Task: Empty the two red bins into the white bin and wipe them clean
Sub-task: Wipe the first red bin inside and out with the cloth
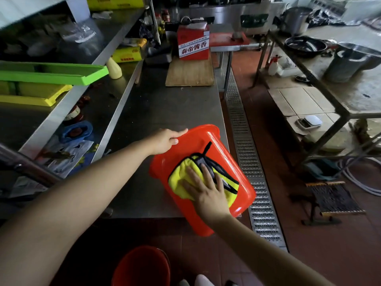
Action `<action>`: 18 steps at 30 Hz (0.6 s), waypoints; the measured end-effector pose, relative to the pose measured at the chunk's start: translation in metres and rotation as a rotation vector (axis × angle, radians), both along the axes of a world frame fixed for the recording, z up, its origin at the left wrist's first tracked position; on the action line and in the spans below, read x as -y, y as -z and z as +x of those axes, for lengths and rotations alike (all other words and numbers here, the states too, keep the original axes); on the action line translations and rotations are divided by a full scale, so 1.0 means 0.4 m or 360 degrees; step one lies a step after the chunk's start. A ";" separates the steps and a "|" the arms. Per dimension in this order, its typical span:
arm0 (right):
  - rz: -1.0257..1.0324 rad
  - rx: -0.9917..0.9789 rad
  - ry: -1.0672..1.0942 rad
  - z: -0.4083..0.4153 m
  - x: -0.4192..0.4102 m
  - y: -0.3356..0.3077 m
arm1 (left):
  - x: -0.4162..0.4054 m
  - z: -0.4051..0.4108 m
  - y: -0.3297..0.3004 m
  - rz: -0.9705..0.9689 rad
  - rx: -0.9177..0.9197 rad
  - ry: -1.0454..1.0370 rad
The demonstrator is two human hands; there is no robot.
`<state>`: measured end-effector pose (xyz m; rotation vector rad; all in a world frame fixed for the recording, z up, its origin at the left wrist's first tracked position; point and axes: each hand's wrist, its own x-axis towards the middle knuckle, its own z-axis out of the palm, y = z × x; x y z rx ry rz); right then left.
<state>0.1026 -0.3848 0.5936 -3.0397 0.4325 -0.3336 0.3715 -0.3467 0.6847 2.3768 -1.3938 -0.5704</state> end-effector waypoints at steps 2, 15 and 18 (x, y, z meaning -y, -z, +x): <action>0.0052 -0.0024 0.0089 0.099 0.007 -0.040 | -0.002 0.011 -0.006 -0.0008 -0.0120 0.0006; -0.0090 0.0110 0.0039 -0.149 0.005 0.045 | -0.034 0.005 0.000 0.0020 -0.0294 0.0003; -0.0026 0.0106 0.0028 -0.192 0.018 0.046 | -0.034 -0.003 -0.004 0.0012 -0.0297 -0.0005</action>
